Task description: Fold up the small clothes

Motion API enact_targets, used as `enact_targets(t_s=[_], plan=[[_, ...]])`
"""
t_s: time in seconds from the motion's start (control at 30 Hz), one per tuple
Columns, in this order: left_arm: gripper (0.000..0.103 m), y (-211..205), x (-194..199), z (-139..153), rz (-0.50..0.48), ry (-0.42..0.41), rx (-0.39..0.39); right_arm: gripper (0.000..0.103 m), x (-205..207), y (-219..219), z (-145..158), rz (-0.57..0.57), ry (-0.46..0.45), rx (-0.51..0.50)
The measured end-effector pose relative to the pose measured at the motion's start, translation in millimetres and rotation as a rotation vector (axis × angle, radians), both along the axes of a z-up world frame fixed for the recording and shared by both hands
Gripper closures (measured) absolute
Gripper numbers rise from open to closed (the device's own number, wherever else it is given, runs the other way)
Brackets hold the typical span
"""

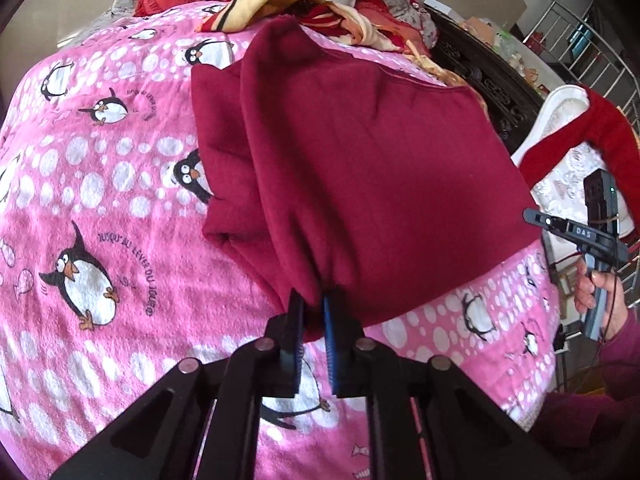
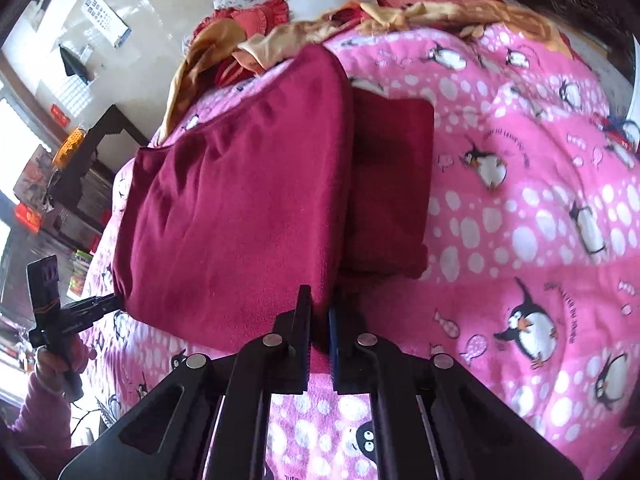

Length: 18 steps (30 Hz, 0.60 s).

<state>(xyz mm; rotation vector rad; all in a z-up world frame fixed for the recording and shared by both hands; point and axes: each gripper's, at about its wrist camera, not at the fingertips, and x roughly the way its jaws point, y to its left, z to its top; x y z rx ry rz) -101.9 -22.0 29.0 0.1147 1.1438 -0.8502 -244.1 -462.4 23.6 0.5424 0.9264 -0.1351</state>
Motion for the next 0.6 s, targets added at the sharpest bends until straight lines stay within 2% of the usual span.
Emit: enact_targets(t_s=[0.1, 0.2, 0.27, 0.4, 0.47, 0.6], plan=[[0.094, -0.4, 1.7, 0.0, -0.008, 0.009, 0.014, 0.103, -5.8, -3.6, 8.3, 0.002, -0.013, -0.015], [0.094, -3.0, 1.4, -0.7, -0.005, 0.014, 0.038, 0.103, -5.9, 0.8, -8.5, -0.011, 0.042, -0.036], [0.094, -3.0, -0.9, 1.2, -0.017, 0.005, 0.055, 0.103, -10.8, 2.7, -21.9, -0.032, 0.048, -0.032], [0.094, 1.6, -1.6, 3.1, -0.032, -0.005, 0.086, 0.103, -29.4, -3.1, -21.6, -0.092, -0.028, 0.051], [0.094, 5.2, -1.0, 3.9, -0.032, -0.012, 0.094, 0.103, -31.3, -0.8, -18.9, -0.089, -0.040, 0.033], [0.094, 11.8, -3.4, 6.2, 0.001, -0.025, 0.091, 0.103, -15.3, 6.3, -33.5, -0.062, 0.037, -0.042]])
